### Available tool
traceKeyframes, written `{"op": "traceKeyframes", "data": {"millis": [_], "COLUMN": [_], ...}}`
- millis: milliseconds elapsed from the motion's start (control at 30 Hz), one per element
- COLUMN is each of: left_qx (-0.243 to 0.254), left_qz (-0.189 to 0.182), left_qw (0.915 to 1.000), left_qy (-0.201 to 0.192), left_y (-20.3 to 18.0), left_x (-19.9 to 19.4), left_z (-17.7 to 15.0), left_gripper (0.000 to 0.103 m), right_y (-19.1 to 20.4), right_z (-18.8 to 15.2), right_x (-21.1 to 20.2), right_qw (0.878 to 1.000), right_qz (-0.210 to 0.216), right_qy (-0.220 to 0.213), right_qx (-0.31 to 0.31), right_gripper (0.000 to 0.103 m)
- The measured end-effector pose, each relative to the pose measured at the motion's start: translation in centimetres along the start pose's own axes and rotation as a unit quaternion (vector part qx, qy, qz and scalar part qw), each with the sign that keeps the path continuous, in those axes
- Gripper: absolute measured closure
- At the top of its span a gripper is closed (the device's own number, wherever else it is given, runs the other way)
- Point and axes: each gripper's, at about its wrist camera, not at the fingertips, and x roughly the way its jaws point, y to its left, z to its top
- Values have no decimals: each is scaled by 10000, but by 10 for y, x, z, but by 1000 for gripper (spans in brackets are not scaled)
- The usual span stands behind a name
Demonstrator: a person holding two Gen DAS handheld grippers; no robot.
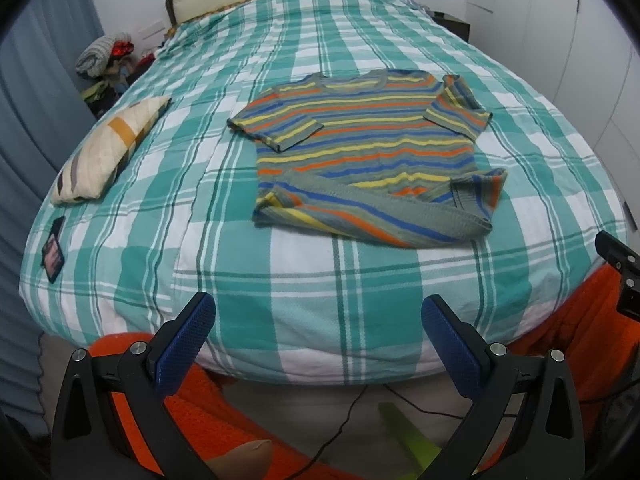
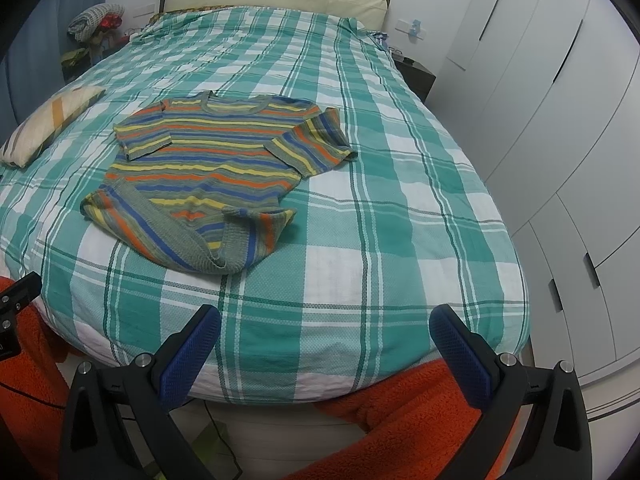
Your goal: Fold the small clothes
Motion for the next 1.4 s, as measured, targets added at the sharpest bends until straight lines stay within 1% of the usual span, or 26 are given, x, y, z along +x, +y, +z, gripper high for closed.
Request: {"op": "traceKeyframes", "data": {"millis": [100, 400, 533, 633, 700, 800, 900, 933, 967, 1000, 1033, 1100, 1167, 1200, 1267, 1333, 1367, 1400], "left_qx": [14, -41, -131, -318, -484, -767, -1022, -1096, -1183, -1230, -1251, -1280, -1267, -1246, -1237, -1267, -1309, -1378], "left_qz": [56, 56, 75, 217, 310, 425, 361, 319, 262, 237, 227, 203, 184, 182, 235, 302, 331, 358], "left_qw": [10000, 10000, 9998, 9992, 9983, 9960, 9937, 9930, 9921, 9915, 9913, 9908, 9909, 9912, 9912, 9908, 9902, 9890], "left_qy": [12, 64, 157, 141, 127, 191, 282, 307, 331, 340, 348, 382, 417, 413, 404, 364, 359, 392], "left_y": [1, 5, 10, 24, 37, 57, 70, 73, 75, 76, 76, 75, 73, 74, 75, 82, 87, 92], "left_x": [1, 3, 7, 9, 10, 14, 17, 18, 18, 18, 19, 20, 20, 20, 20, 19, 20, 23], "left_z": [0, -2, -1, 0, 1, 0, -4, -5, -7, -9, -10, -12, -12, -13, -13, -16, -19, -22], "left_gripper": [0, 0, 0, 0, 0, 0, 1, 1, 0, 1, 1, 1, 1, 1, 1, 1, 1, 1], "right_y": [0, 0, -1, -9, -21, -31, -23, -17, -7, -1, 6, 22, 37, 48, 65, 77, 80, 82], "right_z": [0, 0, -1, 0, 2, 6, 17, 20, 26, 30, 35, 46, 53, 54, 46, 28, 16, -1], "right_x": [0, 0, 1, 9, 22, 46, 75, 83, 92, 96, 101, 116, 136, 148, 170, 181, 178, 168], "right_qw": [10000, 10000, 10000, 9993, 9978, 9977, 9937, 9915, 9866, 9831, 9810, 9799, 9781, 9741, 9621, 9433, 9348, 9229], "right_qz": [-3, -6, 53, 369, 626, 614, 1101, 1250, 1539, 1742, 1855, 1908, 1993, 2148, 2472, 2804, 2939, 3084], "right_qy": [0, 6, 0, 3, 22, 90, 194, 337, 469, 486, 480, 481, 545, 659, 1060, 1657, 1840, 2065], "right_qx": [1, -4, 13, 95, 233, 262, -13, -134, -253, -271, -294, -337, -235, -246, -449, -640, -775, -1025], "right_gripper": [0, 0, 0, 0, 0, 0, 1, 4, 13, 19, 26, 29, 49, 54, 76, 81, 82, 82]}}
